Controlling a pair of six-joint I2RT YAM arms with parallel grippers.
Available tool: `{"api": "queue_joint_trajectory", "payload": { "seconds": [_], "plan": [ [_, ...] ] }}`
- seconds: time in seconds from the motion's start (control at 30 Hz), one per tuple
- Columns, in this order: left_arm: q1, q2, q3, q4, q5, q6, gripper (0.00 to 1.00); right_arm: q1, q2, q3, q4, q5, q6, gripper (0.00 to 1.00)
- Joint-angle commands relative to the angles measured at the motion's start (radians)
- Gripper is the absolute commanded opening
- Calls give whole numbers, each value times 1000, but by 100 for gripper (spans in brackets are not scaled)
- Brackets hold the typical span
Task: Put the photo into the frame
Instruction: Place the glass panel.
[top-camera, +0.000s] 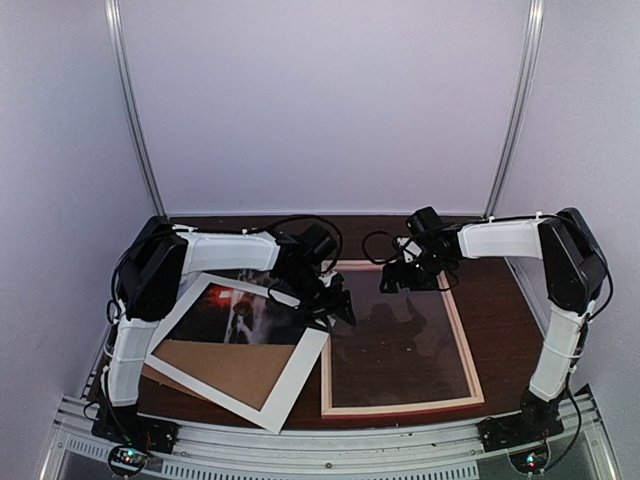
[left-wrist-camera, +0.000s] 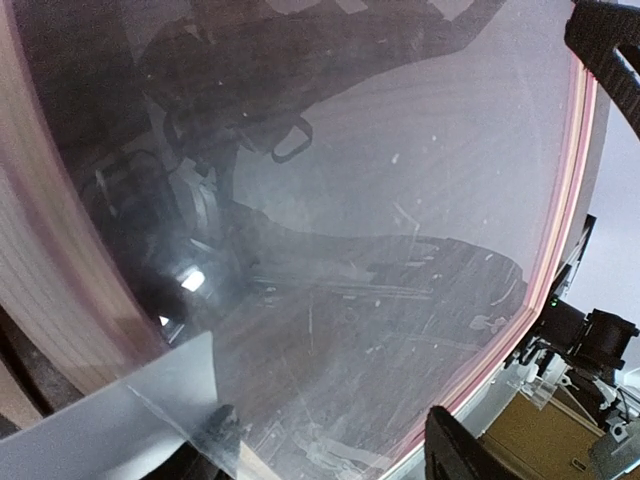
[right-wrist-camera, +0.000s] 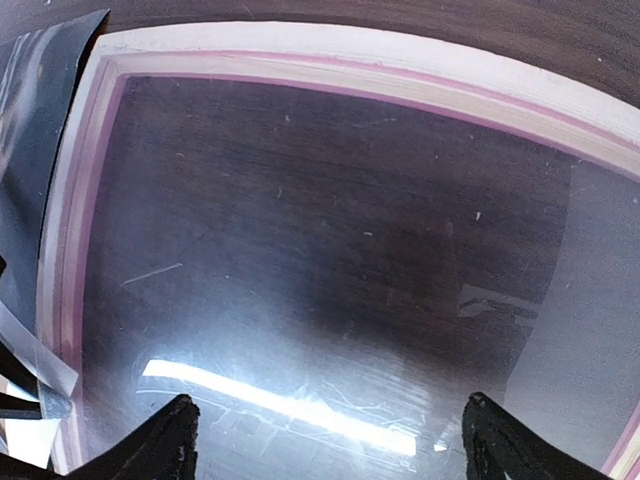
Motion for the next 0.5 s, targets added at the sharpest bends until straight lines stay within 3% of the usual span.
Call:
{"api": "queue_joint_trajectory", "payload": {
  "seconds": [0.0, 0.47],
  "plan": [
    [6, -49, -26, -52, -71, 27, 64, 8, -5, -18, 9, 3, 4, 91],
    [6, -80, -46, -52, -82, 27, 64, 7, 7, -46, 14, 21, 1, 91]
  ]
}}
